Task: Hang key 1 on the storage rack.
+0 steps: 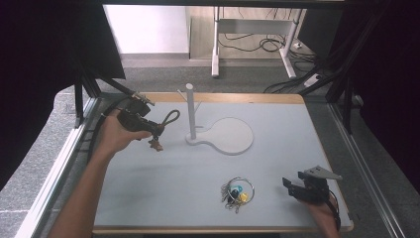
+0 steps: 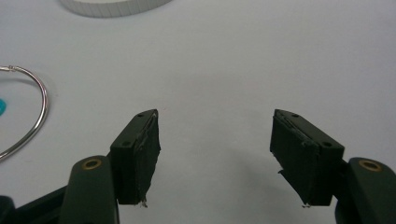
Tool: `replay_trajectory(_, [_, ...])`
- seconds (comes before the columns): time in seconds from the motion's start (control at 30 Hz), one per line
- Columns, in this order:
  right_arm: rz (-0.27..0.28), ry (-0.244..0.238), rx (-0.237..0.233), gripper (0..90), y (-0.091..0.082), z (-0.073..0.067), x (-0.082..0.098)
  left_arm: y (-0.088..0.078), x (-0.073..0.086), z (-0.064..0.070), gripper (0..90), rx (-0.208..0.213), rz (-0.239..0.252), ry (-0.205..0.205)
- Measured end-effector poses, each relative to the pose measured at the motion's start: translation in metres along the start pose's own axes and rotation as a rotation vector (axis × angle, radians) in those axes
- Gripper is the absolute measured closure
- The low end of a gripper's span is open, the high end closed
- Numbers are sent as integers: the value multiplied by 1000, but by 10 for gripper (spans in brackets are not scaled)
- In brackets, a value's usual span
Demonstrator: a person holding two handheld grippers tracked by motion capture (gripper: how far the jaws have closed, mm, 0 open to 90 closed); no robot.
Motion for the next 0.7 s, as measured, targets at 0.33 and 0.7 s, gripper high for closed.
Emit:
replay_trajectory(0.33, [15,4,2,339,-2,1,-2,-3,-8,-6,665,4,10,-7])
replay_trajectory(0.7, [12,4,3,339,-1,1,-2,-8,-14,-10,665,14,24,-11])
Point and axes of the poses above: each handheld gripper's, and its own axes: y roughly forward along the jaws, x roughly out of its underside, z roughly to its right, the point moved 6 cm from there along y, roughly forward along the jaws, and after that the axes turned 15 degrees about x, right-handed, at the moved point
